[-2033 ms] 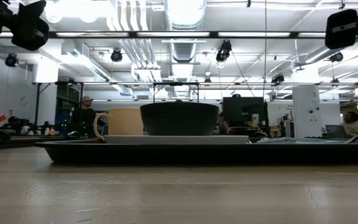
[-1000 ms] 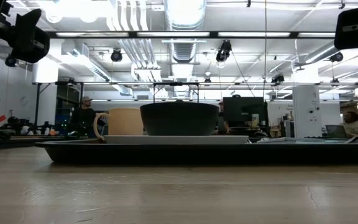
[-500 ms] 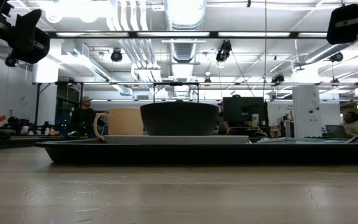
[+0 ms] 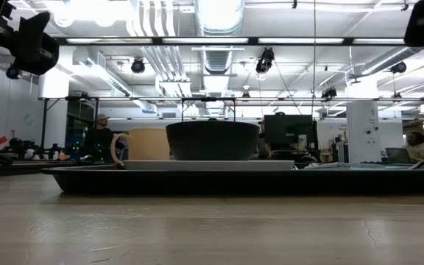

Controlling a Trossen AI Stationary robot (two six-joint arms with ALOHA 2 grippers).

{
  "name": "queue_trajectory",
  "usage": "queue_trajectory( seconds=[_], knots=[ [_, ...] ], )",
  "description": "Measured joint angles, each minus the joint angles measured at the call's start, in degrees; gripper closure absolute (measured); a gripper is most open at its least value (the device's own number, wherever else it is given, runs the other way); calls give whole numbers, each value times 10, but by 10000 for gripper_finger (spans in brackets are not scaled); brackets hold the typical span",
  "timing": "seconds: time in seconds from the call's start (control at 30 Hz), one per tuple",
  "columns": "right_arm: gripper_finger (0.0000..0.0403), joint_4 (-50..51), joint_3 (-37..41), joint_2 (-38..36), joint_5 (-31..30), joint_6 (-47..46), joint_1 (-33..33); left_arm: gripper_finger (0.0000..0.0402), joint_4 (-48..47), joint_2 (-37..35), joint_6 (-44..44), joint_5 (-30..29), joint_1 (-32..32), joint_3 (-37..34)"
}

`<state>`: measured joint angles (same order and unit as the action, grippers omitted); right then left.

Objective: Set up tray
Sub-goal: Return to Home Position

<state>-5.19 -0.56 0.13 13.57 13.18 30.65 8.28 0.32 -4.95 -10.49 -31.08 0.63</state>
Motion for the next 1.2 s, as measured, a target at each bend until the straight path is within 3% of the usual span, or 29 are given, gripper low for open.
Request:
queue_trajectory(
  seconds=[0.13,0.23,0.37,0.73,1.0,1.2],
  knots=[
    [291,32,0,-1,-48,-57,1,185,-27,0,1,-57,0,4],
    [291,46,0,2,-143,-102,0,185,-48,0,-10,-175,0,3],
    [286,46,0,15,-155,-107,-2,185,-56,1,-50,-313,1,5],
    [292,31,0,91,-247,-223,-54,185,-63,24,-47,-359,1,6],
    [289,21,0,193,-333,-270,-95,185,-73,76,-75,-477,0,5],
    [284,21,0,253,-338,-325,-106,185,-72,117,-97,-485,0,5]
  ],
)
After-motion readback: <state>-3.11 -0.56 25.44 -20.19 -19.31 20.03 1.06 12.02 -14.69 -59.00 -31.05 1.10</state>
